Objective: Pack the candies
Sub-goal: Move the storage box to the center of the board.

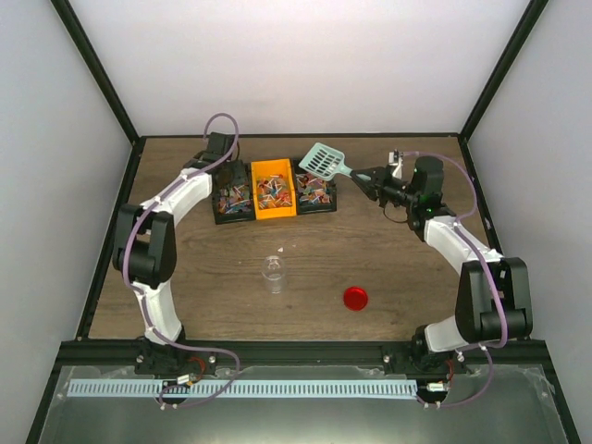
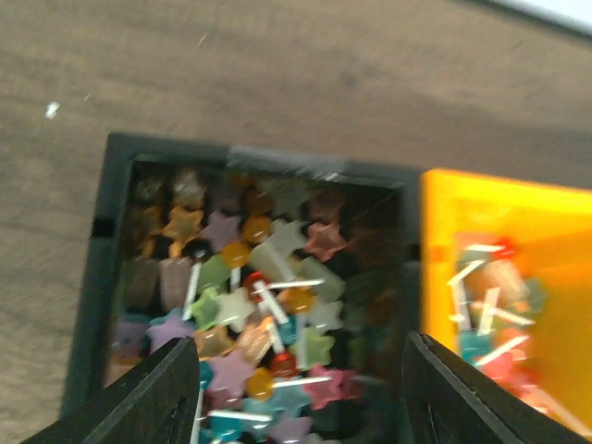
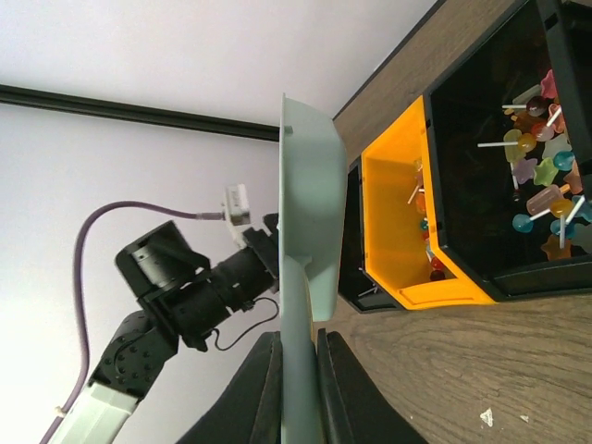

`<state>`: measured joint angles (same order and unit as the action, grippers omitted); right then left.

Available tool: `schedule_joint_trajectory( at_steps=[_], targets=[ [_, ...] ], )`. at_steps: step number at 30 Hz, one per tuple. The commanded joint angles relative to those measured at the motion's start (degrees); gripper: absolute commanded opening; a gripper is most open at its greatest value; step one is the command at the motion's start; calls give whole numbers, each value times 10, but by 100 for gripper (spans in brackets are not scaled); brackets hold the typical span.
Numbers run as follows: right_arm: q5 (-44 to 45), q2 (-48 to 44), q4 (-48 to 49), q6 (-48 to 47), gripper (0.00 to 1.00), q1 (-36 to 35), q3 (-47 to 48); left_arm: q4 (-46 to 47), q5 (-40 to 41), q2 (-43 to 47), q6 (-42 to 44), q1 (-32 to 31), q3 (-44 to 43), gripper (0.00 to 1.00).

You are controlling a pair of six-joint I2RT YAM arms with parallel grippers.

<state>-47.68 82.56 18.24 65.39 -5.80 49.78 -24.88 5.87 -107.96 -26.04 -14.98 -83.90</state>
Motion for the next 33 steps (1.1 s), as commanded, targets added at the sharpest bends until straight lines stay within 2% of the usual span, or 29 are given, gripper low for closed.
schedule_joint_trajectory(
  at_steps=[1, 6, 12, 16, 20, 29, 33],
  targets=[
    [2, 4, -5, -7, 1, 1, 14, -83, 64, -31, 36, 5, -25, 62],
    [2, 6, -6, -6, 1, 1, 11, -95, 76, -34, 43, 12, -20, 63],
    [2, 4, -10, -7, 1, 0, 8, -112, 82, -16, 63, 25, -40, 74],
    [2, -1, -18, -13, 1, 0, 1, -127, 62, -6, 78, 50, -68, 76],
    [2, -1, -20, -11, 1, -1, -4, -135, 81, -3, 89, 56, -69, 76],
    [0, 3, -26, -14, 1, -2, 7, -141, 74, -21, 70, 58, -22, 56],
    [-1, 0, -39, -21, 1, -2, 9, -140, 87, -29, 62, 58, -18, 31]
  ],
)
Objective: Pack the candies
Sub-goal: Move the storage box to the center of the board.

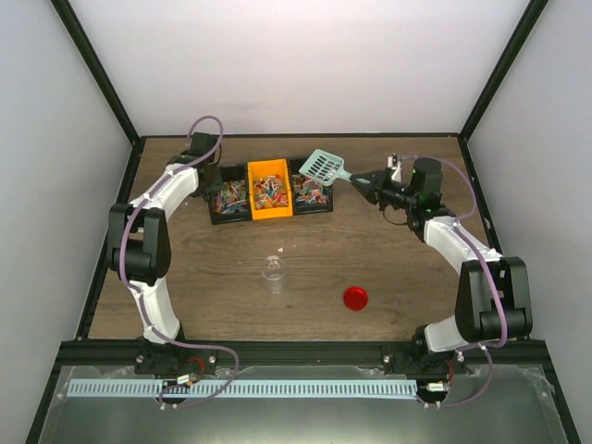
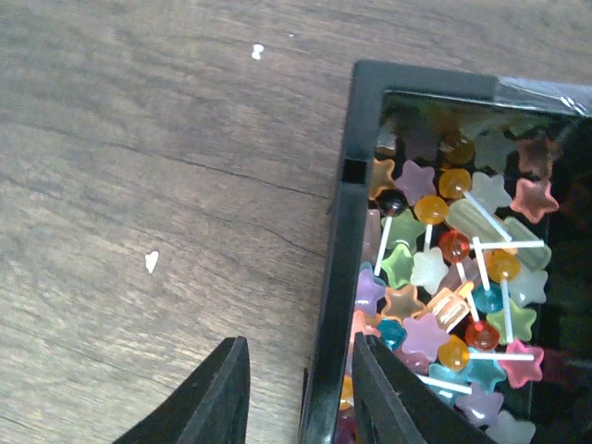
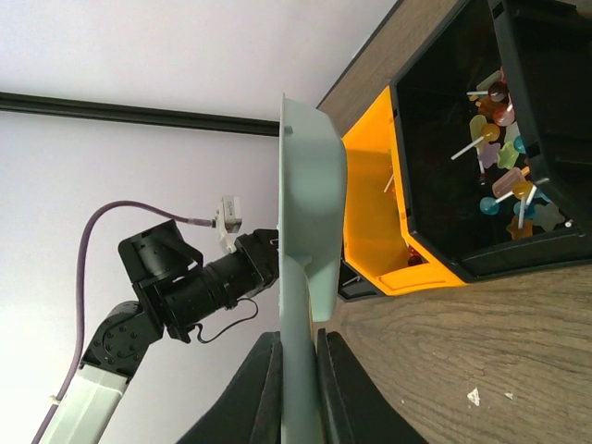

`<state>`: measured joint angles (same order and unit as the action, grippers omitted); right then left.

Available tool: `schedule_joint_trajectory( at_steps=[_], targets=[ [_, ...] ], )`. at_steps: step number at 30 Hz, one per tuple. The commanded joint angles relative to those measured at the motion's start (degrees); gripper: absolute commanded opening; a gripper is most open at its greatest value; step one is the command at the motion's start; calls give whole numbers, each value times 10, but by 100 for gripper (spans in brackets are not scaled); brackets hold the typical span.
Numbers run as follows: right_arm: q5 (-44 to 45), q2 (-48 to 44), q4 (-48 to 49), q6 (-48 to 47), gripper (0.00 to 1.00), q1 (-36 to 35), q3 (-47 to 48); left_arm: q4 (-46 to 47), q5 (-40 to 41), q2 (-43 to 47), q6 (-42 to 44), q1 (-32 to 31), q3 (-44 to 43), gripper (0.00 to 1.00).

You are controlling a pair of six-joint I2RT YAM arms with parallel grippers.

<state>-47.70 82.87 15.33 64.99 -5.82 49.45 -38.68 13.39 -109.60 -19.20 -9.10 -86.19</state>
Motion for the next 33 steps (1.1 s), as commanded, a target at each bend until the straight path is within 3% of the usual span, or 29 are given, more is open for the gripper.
schedule_joint_trajectory(
  at_steps=[1, 3, 11, 13, 18, 22, 26, 33],
  targets=[
    [-3, -4, -13, -19, 1, -2, 12, -1, 11, -14, -7, -1, 4, 29],
    [-4, -5, -16, -20, 1, -2, 11, -1, 9, -19, -5, -1, 1, 28],
    [2, -10, -56, -39, 1, -2, 23, -1, -11, -31, -5, -1, 1, 7],
    [2, -13, -56, -39, 1, -1, 20, -1, -10, -30, -6, -1, 3, 6],
    [0, -19, -53, -37, 1, -2, 10, 2, -7, -27, -10, -1, 8, 41],
    [0, -22, -49, -34, 1, -2, 1, 0, -19, -37, -10, -1, 11, 43],
    [1, -23, -45, -30, 1, -2, -2, 6, -29, -41, -21, -2, 26, 37],
    [1, -28, -43, -28, 1, -2, -5, 19, -48, -30, -49, -4, 54, 16]
  ],
)
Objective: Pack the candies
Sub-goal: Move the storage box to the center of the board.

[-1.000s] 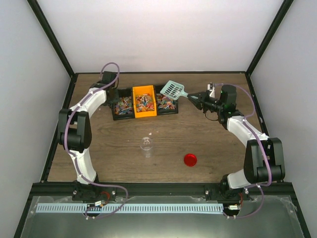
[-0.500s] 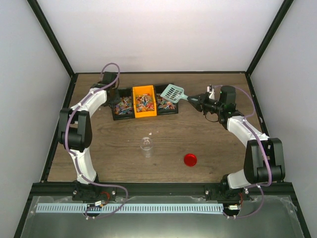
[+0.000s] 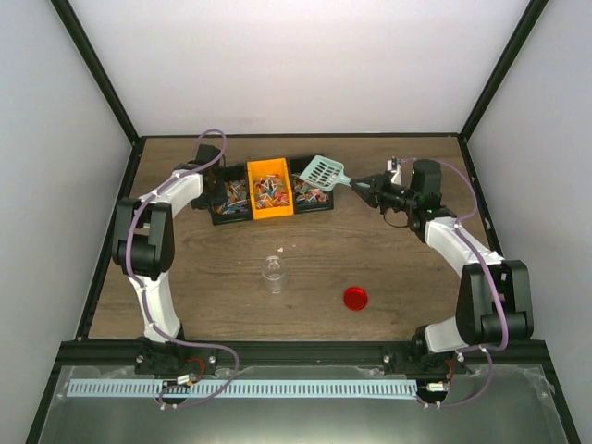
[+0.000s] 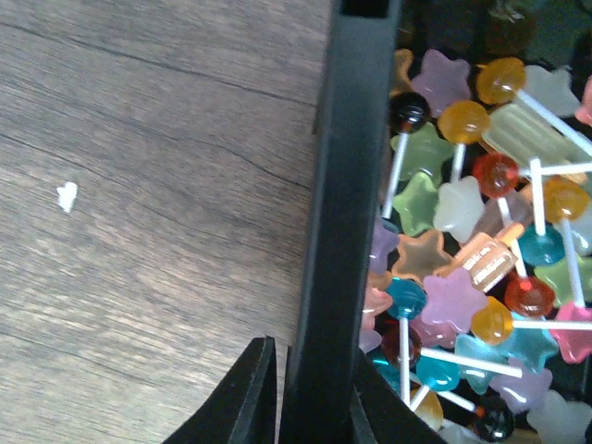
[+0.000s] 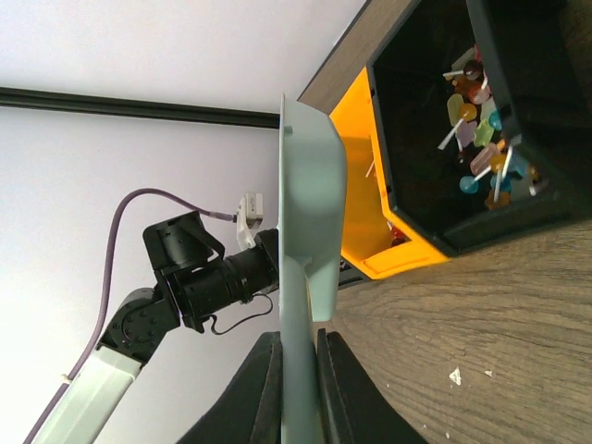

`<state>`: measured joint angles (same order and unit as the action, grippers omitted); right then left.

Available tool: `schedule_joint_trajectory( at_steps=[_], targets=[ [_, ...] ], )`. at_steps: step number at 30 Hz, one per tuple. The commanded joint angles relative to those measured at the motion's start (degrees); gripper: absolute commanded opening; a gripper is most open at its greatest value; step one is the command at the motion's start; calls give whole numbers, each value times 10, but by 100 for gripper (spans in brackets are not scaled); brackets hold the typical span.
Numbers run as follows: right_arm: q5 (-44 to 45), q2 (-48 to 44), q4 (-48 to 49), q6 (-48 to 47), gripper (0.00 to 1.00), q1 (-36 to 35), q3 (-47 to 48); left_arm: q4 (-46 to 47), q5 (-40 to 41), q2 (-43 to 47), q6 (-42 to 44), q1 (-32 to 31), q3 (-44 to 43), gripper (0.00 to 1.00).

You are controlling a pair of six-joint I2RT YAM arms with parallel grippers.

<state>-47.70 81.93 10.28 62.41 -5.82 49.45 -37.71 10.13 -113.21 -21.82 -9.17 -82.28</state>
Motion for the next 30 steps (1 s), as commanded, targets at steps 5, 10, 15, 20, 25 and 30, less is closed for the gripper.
schedule_joint_trajectory(
  at_steps=[5, 10, 15, 20, 25, 30],
  targets=[
    [5, -18, 8, 1, 1, -2, -12, 11, -37, 27, -49, -9, 35, 7],
    [16, -19, 0, 2, 1, -3, -16, 12, -45, 62, -107, -21, 68, 5],
    [63, -11, -73, -15, 1, -6, 9, 19, -51, 105, -155, -51, 108, 4],
    [142, 3, -170, -19, 1, -13, 42, 15, -55, 116, -186, -76, 134, 4],
    [213, 23, -245, 6, 1, -29, 99, 15, -46, 138, -222, -93, 161, 4],
    [262, 56, -344, 24, 1, -41, 179, 21, -43, 157, -244, -102, 190, 4]
  ],
)
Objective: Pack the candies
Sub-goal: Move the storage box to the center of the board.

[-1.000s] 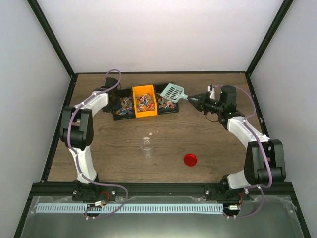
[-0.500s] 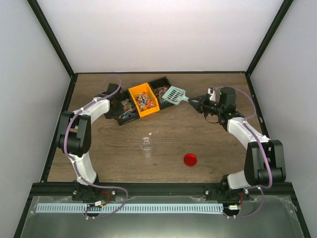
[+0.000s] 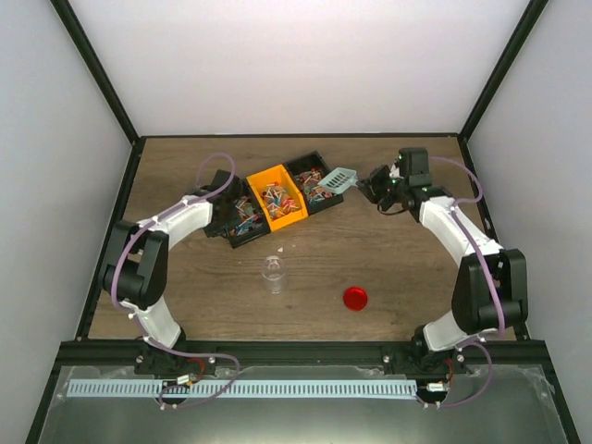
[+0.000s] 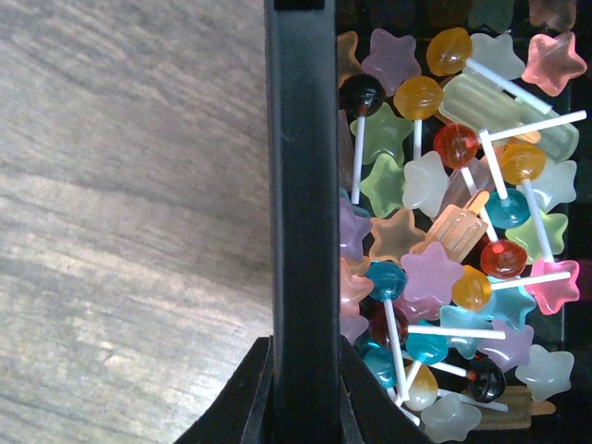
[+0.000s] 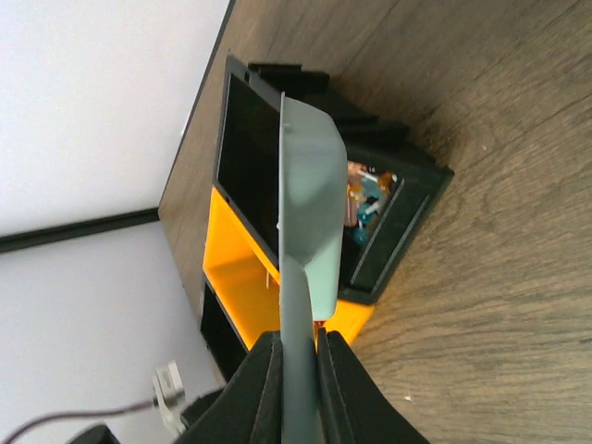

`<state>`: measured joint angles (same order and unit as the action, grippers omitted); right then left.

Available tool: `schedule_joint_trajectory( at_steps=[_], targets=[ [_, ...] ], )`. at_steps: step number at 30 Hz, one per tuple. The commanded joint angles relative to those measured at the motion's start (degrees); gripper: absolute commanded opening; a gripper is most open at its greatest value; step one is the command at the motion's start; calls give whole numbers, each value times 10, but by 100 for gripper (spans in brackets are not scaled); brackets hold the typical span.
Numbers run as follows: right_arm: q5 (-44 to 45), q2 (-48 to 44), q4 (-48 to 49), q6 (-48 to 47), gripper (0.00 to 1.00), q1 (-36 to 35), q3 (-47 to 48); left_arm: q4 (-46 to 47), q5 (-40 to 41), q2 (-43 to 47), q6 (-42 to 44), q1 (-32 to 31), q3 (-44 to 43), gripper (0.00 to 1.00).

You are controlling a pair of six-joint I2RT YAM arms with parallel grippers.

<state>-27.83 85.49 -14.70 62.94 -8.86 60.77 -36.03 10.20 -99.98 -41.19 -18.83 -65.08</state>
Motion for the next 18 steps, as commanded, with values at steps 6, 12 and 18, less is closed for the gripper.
schedule_joint_trajectory(
  at_steps=[6, 12, 18],
  targets=[
    [43, 24, -73, 42, 1, -18, 67, 1, -47, 49, -47, -13, 33, 30],
    [37, 3, -33, 44, 1, -20, 27, -58, -19, 71, 30, -12, -11, 60],
    [18, -4, 17, 52, 1, -20, -7, -16, -52, 104, 176, -5, -62, 67]
  ],
)
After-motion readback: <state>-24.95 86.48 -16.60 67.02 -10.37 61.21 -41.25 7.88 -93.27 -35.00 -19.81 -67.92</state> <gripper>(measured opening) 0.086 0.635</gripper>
